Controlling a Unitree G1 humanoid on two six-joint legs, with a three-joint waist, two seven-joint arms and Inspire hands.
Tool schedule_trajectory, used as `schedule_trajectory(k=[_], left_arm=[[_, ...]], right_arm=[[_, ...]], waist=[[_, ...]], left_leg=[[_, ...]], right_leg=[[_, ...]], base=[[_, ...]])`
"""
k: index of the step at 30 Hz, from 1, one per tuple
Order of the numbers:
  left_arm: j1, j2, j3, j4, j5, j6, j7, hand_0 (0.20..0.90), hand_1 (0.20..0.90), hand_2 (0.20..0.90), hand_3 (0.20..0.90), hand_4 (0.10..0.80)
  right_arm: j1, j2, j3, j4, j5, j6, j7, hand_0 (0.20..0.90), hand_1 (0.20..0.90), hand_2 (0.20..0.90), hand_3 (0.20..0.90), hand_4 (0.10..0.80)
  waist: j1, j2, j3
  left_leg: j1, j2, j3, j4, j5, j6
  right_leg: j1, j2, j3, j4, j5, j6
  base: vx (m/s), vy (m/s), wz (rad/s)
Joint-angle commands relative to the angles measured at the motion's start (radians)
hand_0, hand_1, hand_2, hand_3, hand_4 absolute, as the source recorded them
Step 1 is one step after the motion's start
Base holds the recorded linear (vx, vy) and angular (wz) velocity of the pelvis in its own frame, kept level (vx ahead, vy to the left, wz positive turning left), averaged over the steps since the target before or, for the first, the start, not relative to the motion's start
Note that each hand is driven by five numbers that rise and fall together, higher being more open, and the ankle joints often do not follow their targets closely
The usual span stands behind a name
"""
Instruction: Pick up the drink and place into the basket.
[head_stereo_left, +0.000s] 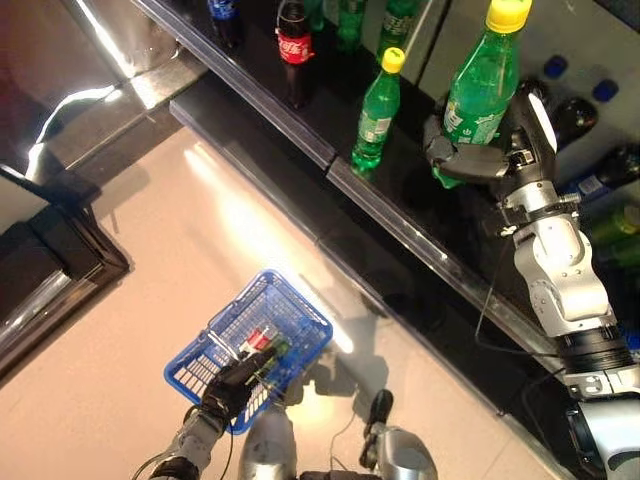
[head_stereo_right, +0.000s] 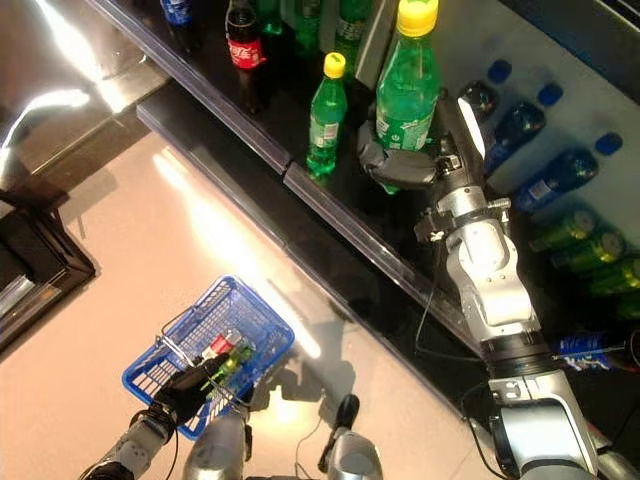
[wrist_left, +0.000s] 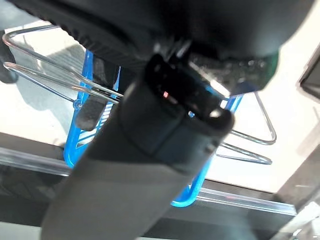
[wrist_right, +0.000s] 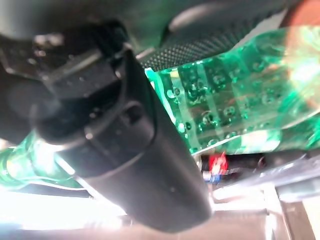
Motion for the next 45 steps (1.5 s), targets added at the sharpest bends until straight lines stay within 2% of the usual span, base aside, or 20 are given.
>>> schedule_trajectory(k=[1, 13, 16, 24, 32, 45], left_arm=[[0.058, -0.014, -0.066, -0.095, -0.054, -0.062, -0.177, 0.3, 0.3, 0.3, 0.2, 0.1], [0.043, -0.032, -0.083, -0.225, -0.133, -0.092, -0.28, 0.3, 0.3, 0.3, 0.2, 0.1], [0.056, -0.032, -0.1, -0.337, -0.167, -0.095, -0.306, 0.3, 0.3, 0.3, 0.2, 0.1], [0.038, -0.009, -0.159, -0.619, -0.233, -0.085, -0.262, 0.3, 0.3, 0.3, 0.2, 0.1], [-0.001, 0.031, -0.213, -0.815, -0.263, -0.076, -0.248, 0.3, 0.3, 0.3, 0.2, 0.1], [-0.018, 0.067, -0.229, -1.06, -0.295, -0.044, -0.239, 0.3, 0.3, 0.3, 0.2, 0.1]], right_arm=[[0.007, -0.013, -0.021, -0.055, 0.009, -0.102, 0.011, 0.3, 0.3, 0.3, 0.2, 0.1], [0.04, 0.027, 0.031, -0.115, 0.006, -0.087, 0.039, 0.3, 0.3, 0.3, 0.2, 0.1], [0.049, 0.035, 0.057, -0.139, 0.02, -0.094, 0.037, 0.3, 0.3, 0.3, 0.2, 0.1], [0.039, 0.065, 0.122, -0.157, 0.047, -0.094, 0.038, 0.3, 0.3, 0.3, 0.2, 0.1], [0.038, 0.087, 0.18, -0.164, 0.077, -0.116, 0.046, 0.3, 0.3, 0.3, 0.2, 0.1], [0.069, 0.108, 0.228, -0.19, 0.071, -0.107, 0.042, 0.3, 0.3, 0.3, 0.2, 0.1]], waist=[[0.015, 0.019, -0.354], [0.053, 0.015, -0.372], [0.073, 0.011, -0.373], [0.105, -0.002, -0.378], [0.139, -0.013, -0.383], [0.158, -0.014, -0.395]], left_leg=[[-0.012, 0.018, 0.064, -0.016, -0.001, -0.019], [0.004, 0.002, 0.021, -0.016, -0.002, -0.004], [0.005, -0.007, 0.007, -0.016, -0.006, 0.002], [-0.005, -0.012, -0.016, -0.016, 0.002, 0.006], [-0.018, -0.017, -0.055, -0.016, 0.013, 0.008], [-0.035, -0.018, -0.073, -0.016, 0.024, 0.0]], right_leg=[[-0.033, -0.001, 0.002, 0.018, 0.008, -0.003], [0.02, 0.005, -0.031, 0.018, -0.013, -0.014], [0.036, 0.006, -0.04, 0.009, -0.013, -0.01], [0.056, 0.009, -0.059, 0.006, -0.019, -0.005], [0.071, 0.01, -0.088, 0.021, -0.035, 0.0], [0.072, 0.008, -0.101, 0.007, -0.023, 0.011]], base=[[-0.019, 0.01, 0.17], [-0.006, -0.013, 0.07], [-0.011, -0.027, 0.09], [0.002, -0.022, 0.11], [0.001, -0.019, 0.1], [0.007, -0.007, 0.06]])
